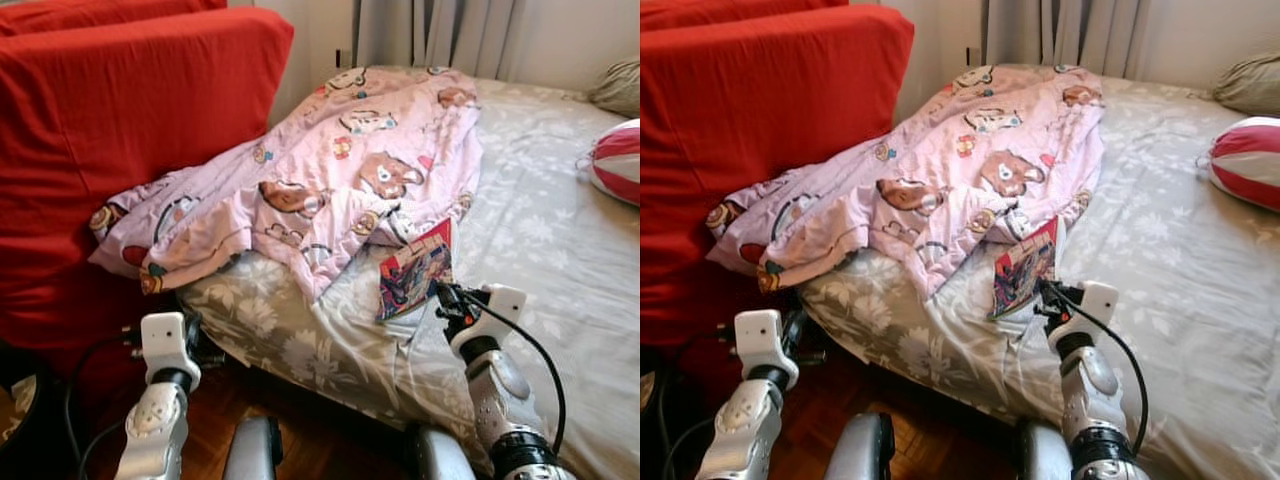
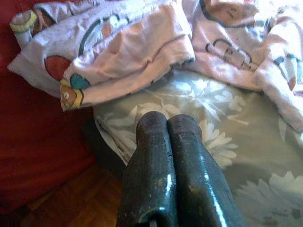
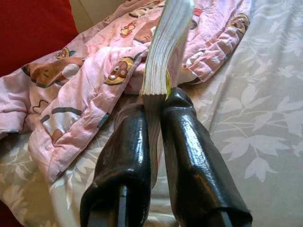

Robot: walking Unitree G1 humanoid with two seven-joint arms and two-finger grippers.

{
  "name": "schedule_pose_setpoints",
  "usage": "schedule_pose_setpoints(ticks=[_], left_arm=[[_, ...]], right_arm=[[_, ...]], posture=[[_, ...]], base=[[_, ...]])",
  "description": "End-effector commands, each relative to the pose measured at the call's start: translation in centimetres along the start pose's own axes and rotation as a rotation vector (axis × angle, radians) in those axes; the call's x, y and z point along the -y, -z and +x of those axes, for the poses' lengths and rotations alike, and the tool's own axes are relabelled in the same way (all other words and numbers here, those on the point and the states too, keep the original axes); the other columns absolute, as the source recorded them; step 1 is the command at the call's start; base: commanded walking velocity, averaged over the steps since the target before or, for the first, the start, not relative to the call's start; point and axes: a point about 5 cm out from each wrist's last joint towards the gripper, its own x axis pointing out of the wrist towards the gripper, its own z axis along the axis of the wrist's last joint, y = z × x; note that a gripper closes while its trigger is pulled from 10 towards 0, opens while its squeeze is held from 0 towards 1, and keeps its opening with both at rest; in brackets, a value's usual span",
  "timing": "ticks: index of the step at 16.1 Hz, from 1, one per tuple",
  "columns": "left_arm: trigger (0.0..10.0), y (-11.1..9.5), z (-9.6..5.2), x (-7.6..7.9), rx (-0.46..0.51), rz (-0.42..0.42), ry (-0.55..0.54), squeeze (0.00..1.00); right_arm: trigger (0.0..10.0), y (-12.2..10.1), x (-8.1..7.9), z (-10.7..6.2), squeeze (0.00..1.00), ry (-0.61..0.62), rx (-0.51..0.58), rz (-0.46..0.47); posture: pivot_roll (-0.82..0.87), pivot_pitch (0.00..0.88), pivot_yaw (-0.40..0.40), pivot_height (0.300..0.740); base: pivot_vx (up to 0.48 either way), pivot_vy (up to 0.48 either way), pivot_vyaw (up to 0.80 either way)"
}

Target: Clean up the room

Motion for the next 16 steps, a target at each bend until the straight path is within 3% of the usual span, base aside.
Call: schedule_pose_setpoints(ticks=[1,8,14,16], left_arm=[[10.0,0.7,-0.3,-1.0,-0.020,-0.013,-0.039,0.00],[10.0,3.0,-0.9,-1.5,-0.099,-0.019,-0.055,0.00],[10.0,6.2,-2.4,-2.0,-0.228,-0.025,-0.072,0.00],[10.0,7.6,-3.4,-2.0,-0.292,-0.026,-0.073,0.00]], right_arm=[[10.0,-1.5,-0.9,0.7,0.00,-0.040,0.055,-0.071],[10.0,-1.3,-1.3,0.8,0.00,-0.034,0.051,-0.085],[10.0,-1.0,-1.5,0.6,0.00,-0.029,0.046,-0.089],[10.0,-0.6,-1.5,0.7,0.00,-0.021,0.025,-0.096]], posture=[[0.08,0.000,0.021,0.596],[0.07,0.000,0.023,0.671],[0.08,0.000,0.015,0.740],[0.08,0.000,0.015,0.740]], base=[[0.000,0.000,0.00],[0.000,0.000,0.00],[0.000,0.000,0.00],[0.000,0.000,0.00]])
